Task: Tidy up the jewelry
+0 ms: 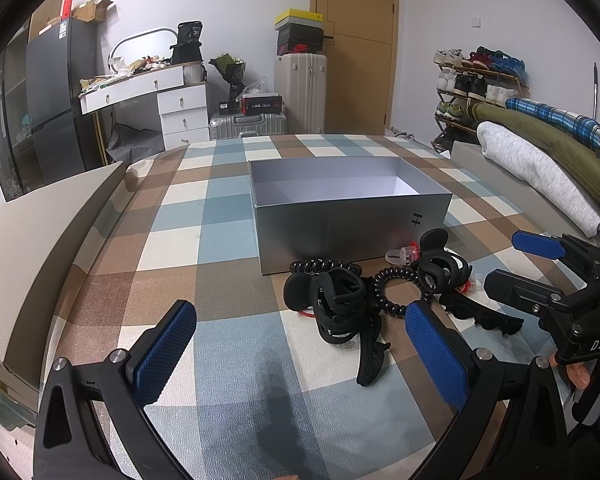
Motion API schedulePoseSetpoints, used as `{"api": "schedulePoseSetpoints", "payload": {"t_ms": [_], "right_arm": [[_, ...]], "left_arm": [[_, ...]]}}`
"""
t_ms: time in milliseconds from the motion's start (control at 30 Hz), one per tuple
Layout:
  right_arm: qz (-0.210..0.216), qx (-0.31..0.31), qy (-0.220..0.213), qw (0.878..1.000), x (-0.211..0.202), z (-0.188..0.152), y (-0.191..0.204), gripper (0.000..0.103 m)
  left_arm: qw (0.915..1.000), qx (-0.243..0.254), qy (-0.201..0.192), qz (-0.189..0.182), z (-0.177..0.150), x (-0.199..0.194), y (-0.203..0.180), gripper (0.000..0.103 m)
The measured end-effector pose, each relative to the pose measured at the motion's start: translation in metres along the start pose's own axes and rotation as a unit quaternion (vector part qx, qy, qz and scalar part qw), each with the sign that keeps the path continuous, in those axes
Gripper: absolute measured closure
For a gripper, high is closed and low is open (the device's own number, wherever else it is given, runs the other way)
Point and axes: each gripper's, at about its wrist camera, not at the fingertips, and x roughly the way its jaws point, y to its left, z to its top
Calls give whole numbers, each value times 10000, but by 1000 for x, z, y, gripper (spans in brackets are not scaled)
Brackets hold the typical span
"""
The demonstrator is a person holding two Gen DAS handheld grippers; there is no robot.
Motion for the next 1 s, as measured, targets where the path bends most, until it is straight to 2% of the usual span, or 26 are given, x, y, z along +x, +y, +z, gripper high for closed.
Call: {"api": "schedulePoseSetpoints", "payload": {"t_ms": [1000], "right_arm": [[15, 30, 14, 10000, 1, -2, -1, 0]], "left_arm": [[10000, 10, 3, 5, 0, 0, 0, 1]]}}
